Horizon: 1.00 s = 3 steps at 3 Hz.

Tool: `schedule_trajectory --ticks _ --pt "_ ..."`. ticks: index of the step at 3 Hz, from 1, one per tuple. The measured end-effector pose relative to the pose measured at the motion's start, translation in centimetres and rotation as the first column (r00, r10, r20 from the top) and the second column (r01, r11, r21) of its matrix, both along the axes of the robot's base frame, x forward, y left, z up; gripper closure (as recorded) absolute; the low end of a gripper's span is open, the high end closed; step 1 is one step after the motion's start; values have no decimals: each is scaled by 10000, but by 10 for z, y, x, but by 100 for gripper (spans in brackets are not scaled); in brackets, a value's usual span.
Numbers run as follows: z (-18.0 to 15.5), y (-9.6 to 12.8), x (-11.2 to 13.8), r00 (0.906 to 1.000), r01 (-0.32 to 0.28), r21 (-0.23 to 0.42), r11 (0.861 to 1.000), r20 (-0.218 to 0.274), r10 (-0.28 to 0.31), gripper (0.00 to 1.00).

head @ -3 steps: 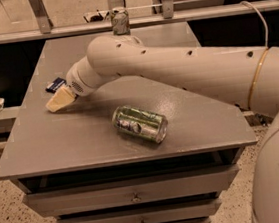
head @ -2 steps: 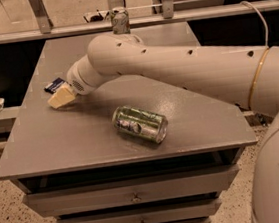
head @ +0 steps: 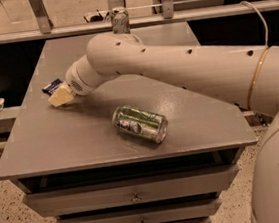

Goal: Move rxbar blueberry near 7up can

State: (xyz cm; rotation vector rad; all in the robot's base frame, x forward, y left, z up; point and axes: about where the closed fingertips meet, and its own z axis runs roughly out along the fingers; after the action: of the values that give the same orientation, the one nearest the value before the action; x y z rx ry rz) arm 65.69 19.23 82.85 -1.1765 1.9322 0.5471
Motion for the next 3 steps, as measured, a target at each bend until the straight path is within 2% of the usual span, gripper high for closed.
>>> schedule_trajectory --ticks 1,2,3 --pt "1 0 0 10000 -1 0 10000 1 1 100" --pt "25 -5 3 9986 -243 -33 9997 476 245 100" --pt "121 -35 14 9670 -1114 -532 9923 2243 1206 100"
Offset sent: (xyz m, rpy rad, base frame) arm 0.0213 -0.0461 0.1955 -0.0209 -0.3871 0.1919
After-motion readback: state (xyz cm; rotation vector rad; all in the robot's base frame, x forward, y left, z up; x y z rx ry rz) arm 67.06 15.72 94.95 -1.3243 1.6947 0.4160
